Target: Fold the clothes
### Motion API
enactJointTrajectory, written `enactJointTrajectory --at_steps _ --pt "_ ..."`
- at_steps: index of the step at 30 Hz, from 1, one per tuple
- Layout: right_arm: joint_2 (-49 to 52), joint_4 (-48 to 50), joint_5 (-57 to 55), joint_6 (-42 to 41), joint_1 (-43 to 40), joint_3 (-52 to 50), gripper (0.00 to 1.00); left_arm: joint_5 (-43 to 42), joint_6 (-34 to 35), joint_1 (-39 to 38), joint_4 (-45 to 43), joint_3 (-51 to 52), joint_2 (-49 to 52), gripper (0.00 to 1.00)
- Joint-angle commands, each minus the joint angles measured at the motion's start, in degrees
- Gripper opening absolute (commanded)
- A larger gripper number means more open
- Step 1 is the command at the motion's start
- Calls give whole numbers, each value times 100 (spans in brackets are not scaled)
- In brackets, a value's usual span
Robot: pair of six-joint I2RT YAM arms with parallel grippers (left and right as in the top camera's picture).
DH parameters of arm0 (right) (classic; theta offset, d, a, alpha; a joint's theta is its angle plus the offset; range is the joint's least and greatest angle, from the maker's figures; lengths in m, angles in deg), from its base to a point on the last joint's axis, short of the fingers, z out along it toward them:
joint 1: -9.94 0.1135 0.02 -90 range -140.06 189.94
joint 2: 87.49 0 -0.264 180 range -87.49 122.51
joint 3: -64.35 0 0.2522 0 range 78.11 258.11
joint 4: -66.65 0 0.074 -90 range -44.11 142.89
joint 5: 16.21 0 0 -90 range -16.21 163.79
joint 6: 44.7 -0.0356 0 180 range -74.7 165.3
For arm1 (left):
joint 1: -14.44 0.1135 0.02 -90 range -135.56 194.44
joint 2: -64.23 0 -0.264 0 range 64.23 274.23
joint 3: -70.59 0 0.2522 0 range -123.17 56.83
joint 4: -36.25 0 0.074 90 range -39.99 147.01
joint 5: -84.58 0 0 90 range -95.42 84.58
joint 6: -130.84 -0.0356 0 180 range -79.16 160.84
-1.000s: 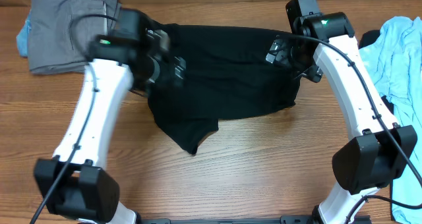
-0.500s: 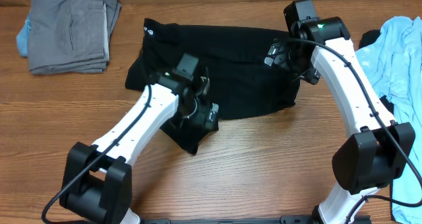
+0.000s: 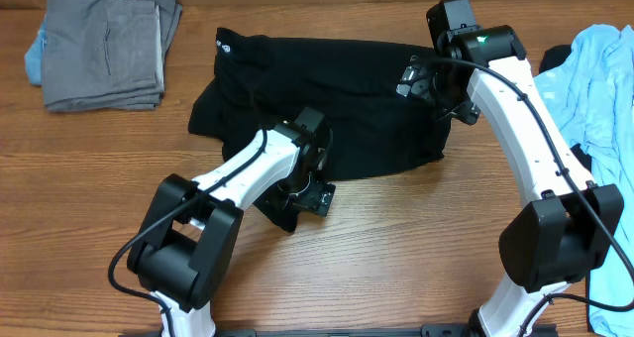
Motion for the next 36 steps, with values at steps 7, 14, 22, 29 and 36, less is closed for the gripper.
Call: enactJointTrajectory --at_steps 7,14,22,29,36 --pt "-195 35 -61 37 -13 -94 100 291 109 -11 92 28 177 11" --pt "-195 376 -4 22 -13 -852 100 1502 903 170 831 28 175 4" --pt "-195 621 610 15 26 -1825 90 1561 894 557 994 28 177 4" --pt "-195 1075 743 17 229 -2616 80 1561 892 638 988 28 175 4" --pt "-195 1633 717 22 621 -3014 78 1561 892 638 942 28 175 6"
